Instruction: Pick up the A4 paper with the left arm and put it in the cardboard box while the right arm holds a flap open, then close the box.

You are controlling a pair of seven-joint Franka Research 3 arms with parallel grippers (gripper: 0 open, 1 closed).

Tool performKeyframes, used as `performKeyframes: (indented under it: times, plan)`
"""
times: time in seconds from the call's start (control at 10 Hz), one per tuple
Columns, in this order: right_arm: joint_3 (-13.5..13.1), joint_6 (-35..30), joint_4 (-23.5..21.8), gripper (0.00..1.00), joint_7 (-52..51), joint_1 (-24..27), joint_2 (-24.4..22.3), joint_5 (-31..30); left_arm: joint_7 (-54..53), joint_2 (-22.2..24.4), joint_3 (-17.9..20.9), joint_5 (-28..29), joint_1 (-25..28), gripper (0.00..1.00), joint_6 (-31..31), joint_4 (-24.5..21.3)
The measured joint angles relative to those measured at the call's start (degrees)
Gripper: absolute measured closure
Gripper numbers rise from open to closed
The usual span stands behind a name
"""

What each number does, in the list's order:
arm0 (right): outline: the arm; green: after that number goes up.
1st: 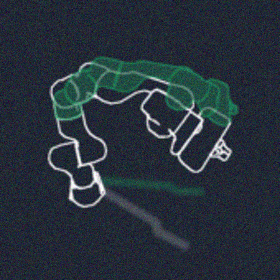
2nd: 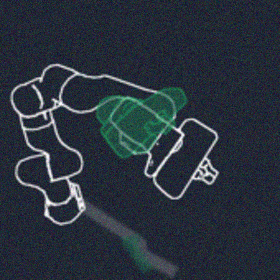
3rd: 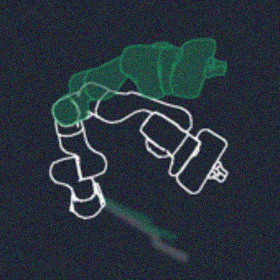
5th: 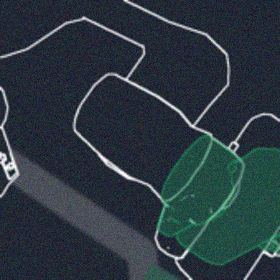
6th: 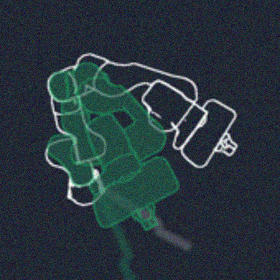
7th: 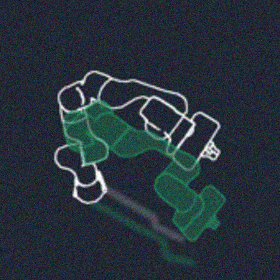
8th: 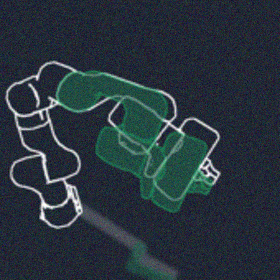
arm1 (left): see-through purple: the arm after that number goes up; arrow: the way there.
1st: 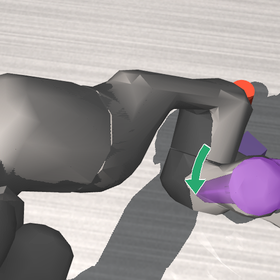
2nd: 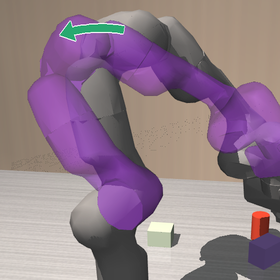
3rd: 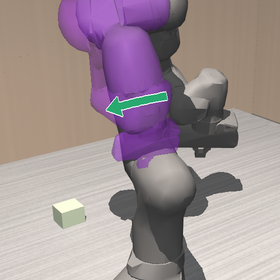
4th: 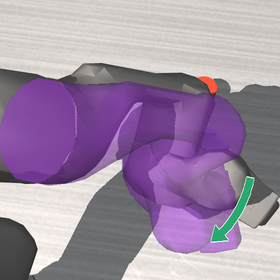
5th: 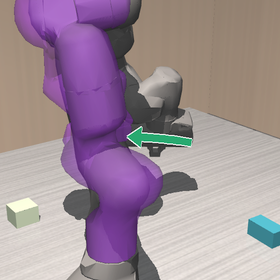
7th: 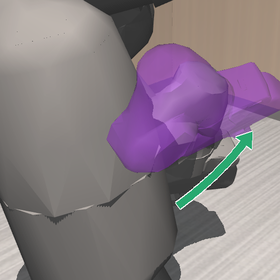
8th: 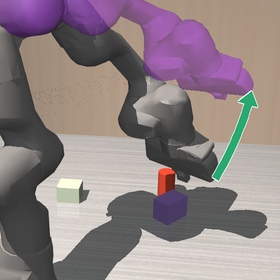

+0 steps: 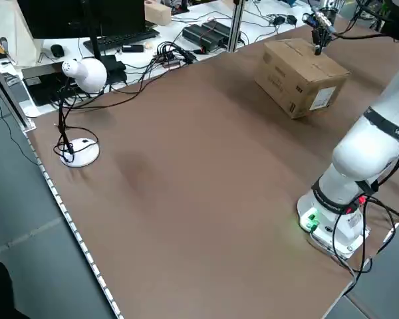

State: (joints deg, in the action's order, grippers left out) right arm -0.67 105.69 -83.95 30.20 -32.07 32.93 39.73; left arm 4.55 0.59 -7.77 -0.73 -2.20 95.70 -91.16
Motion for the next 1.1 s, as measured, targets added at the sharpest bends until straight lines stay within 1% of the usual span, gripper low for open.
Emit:
performKeyframes:
  times: [0.1,0.2,0.3,0.4,0.5,0.6,0.7,0.9,1.0,1.1]
  plan:
    - [-0.99,-2.13,3.11,0.71,1.86,0.06,0.76,-0.96,0.0,-0.46,-0.01,0.0,-0.05,0.0,0.01,0.2]
    - [-2.34,-5.3,5.81,0.67,2.98,0.19,0.91,-1.45,0.0,-1.02,-0.05,0.0,-0.11,0.0,0.02,0.33]
    - [-4.0,-8.19,8.24,0.59,3.26,0.47,0.69,-2.84,0.0,-1.51,-0.11,0.0,-0.17,0.0,0.03,0.41]
    - [-5.51,-10.34,10.16,0.46,3.27,1.0,-0.12,-5.3,0.0,-1.84,-0.17,0.0,-0.24,0.0,0.03,0.52]
    - [-6.52,-12.29,11.24,0.3,3.62,1.99,-1.59,-8.09,0.0,-1.99,-0.24,0.0,-0.31,0.0,0.04,0.66]
    - [-7.27,-14.42,12.05,0.17,4.05,4.41,-3.49,-9.95,0.0,-2.01,-0.26,0.0,-0.34,0.0,0.05,0.84]
    - [-7.85,-16.64,13.08,0.01,4.05,8.53,-5.49,-11.11,0.0,-2.02,-0.28,0.0,-0.4,0.0,0.05,1.08]
    - [-8.39,-18.92,14.58,0.0,-0.17,18.45,-8.7,-15.62,0.01,-2.03,-0.29,0.0,-0.48,0.0,0.05,1.2]
    - [-8.43,-19.09,15.12,0.0,-3.68,22.38,-9.75,-18.95,0.01,-2.04,-0.29,0.0,-0.49,0.0,0.05,1.23]
    - [-8.45,-19.06,15.73,0.0,-6.51,25.18,-10.52,-22.2,0.02,-2.05,-0.27,0.0,-0.48,0.0,0.05,1.26]
